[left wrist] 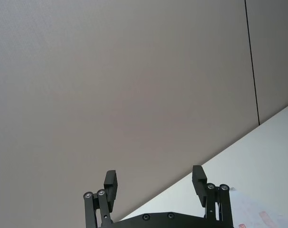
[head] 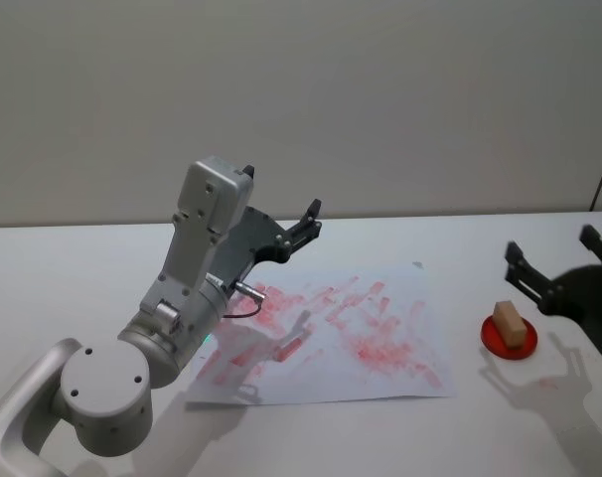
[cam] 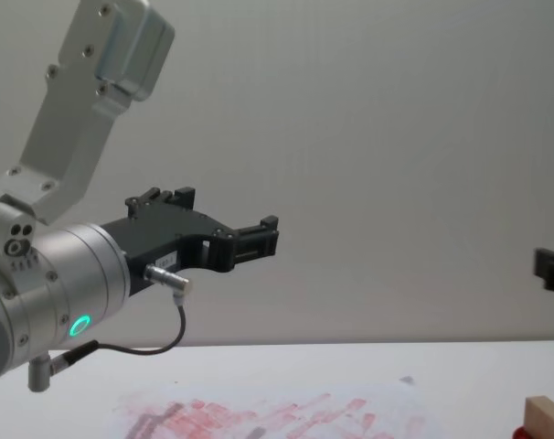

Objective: Use the one hand to pick up the stamp and affix it onto the A4 paper.

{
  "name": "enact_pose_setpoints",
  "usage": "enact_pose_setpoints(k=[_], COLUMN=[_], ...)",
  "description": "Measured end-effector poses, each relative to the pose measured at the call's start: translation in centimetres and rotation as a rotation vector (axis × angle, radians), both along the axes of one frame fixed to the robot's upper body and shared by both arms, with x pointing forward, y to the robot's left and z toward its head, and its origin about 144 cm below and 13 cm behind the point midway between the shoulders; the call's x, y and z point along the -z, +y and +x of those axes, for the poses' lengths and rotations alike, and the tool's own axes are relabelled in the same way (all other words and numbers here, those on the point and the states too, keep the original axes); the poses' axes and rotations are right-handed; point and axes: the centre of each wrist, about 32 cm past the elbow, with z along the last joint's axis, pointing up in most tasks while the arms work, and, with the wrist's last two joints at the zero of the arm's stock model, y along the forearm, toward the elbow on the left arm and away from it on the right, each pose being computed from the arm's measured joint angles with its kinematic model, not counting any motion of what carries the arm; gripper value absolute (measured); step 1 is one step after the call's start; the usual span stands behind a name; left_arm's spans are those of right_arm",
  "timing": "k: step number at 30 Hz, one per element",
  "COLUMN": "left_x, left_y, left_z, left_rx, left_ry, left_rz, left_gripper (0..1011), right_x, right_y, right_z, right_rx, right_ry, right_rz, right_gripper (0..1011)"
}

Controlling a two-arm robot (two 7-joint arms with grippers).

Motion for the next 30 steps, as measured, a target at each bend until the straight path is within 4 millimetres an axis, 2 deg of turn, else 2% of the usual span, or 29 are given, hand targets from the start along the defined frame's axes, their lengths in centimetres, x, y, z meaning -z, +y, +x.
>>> enact_pose_setpoints(k=[7, 14, 20, 30], left_x=[0.0, 0.0, 0.0, 0.0], left_y=[0.0, 0.0, 0.0, 0.0], left_z=[0.0, 0.0, 0.0, 0.0], left_rx=[0.000, 0.000, 0.000, 0.000], left_ry=[0.000, 0.000, 0.000, 0.000], left_rz=[0.000, 0.000, 0.000, 0.000], left_gripper=[1001, 1001, 1001, 1001], right_x=[0.2, 0.4, 0.6, 1.1], right_y=[-1.0, -1.6, -2.0, -2.1], right_z=[-1.8, -2.3, -1.9, 0.0], right_rx=[0.042, 0.060, 0.061, 0.024], right_ry=[0.053, 0.103, 0.157, 0.246], right_rz=[0.000, -0.009, -0.021, -0.039], right_gripper=[1001, 1001, 1001, 1001])
